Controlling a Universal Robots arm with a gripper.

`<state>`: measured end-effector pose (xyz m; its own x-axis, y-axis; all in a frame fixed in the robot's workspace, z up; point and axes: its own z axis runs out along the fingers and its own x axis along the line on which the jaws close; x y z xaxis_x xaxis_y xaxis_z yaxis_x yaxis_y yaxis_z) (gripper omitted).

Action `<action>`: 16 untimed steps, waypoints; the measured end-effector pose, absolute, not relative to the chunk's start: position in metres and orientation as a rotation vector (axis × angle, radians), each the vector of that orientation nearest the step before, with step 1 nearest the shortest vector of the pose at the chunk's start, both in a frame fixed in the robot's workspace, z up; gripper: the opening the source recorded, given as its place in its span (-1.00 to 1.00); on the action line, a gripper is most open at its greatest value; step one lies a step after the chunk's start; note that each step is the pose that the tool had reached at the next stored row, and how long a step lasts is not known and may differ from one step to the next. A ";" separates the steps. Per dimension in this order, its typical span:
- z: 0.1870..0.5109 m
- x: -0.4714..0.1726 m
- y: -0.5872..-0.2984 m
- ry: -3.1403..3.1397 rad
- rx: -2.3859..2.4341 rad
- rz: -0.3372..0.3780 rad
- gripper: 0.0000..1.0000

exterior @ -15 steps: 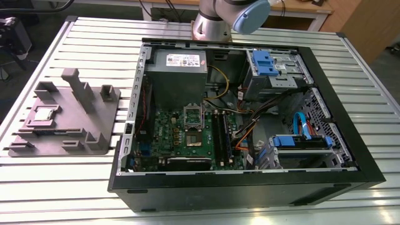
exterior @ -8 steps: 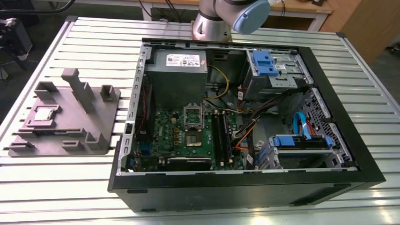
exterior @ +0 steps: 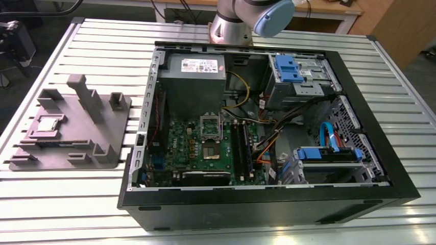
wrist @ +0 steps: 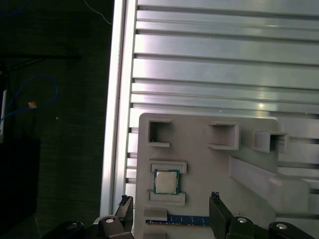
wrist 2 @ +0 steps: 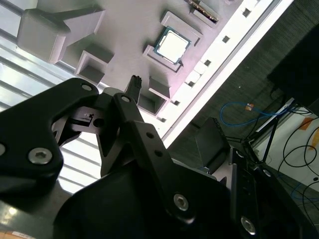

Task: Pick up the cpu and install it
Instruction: 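Pick up the cpu and move it towards the insertion slot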

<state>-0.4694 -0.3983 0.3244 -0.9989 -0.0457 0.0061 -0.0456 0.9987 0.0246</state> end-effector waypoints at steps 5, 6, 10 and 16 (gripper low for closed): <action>0.323 -0.469 -0.398 -3.134 0.072 -0.038 0.41; 0.323 -0.469 -0.398 -3.134 0.072 -0.038 0.41; 0.322 -0.469 -0.398 -3.134 0.072 -0.038 0.41; 0.320 -0.469 -0.398 -3.134 0.072 -0.038 0.41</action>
